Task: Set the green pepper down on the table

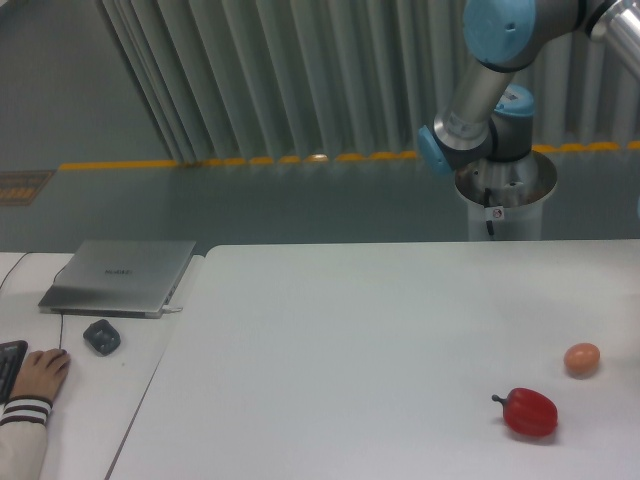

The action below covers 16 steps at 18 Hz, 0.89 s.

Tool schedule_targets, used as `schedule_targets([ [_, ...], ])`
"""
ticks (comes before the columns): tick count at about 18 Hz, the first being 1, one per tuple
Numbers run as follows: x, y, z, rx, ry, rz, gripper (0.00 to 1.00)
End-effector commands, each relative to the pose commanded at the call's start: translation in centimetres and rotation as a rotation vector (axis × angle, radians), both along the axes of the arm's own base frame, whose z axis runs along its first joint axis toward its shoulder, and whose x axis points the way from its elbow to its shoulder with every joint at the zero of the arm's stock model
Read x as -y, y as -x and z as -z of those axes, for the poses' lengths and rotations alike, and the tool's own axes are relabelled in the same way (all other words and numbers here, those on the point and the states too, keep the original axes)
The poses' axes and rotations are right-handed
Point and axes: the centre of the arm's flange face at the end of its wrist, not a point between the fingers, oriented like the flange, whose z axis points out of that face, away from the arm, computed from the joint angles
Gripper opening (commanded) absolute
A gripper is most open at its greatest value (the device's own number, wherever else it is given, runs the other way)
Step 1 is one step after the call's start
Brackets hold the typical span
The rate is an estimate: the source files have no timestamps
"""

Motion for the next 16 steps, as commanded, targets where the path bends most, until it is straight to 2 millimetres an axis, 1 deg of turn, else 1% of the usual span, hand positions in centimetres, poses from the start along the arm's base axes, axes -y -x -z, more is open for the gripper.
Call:
schedule_targets([
  [2,0.0,-0.1,-0.5,-0.001,-0.002,0.003,0.58],
  [3,0.2,-0.2,-1.2,-0.008,-0.008,0.002,0.56],
  [4,0.2,-0.3,-1.5,-0.01,-0.014,0.002,0.56],
  [6,0.3,-0.5,-1.8,-0.001,-0.016,-0.001,0.56],
  [8,0.7,-0.5,-2.3,0.002,-0.019,-0.006,0.52],
  [9,0.7,-0.6,-2.4,0.01,-0.025,-0.004,0.52],
  [10,0.9,-0.7,-2.9,0.014,-0.04,-0.006,0.52],
  [14,2.6,-1.0,-6.1,0.079,-0.183,-0.033,0.51],
  [16,3.1,-1.3,-7.0,0.094,-0.214,-0.056,0.51],
])
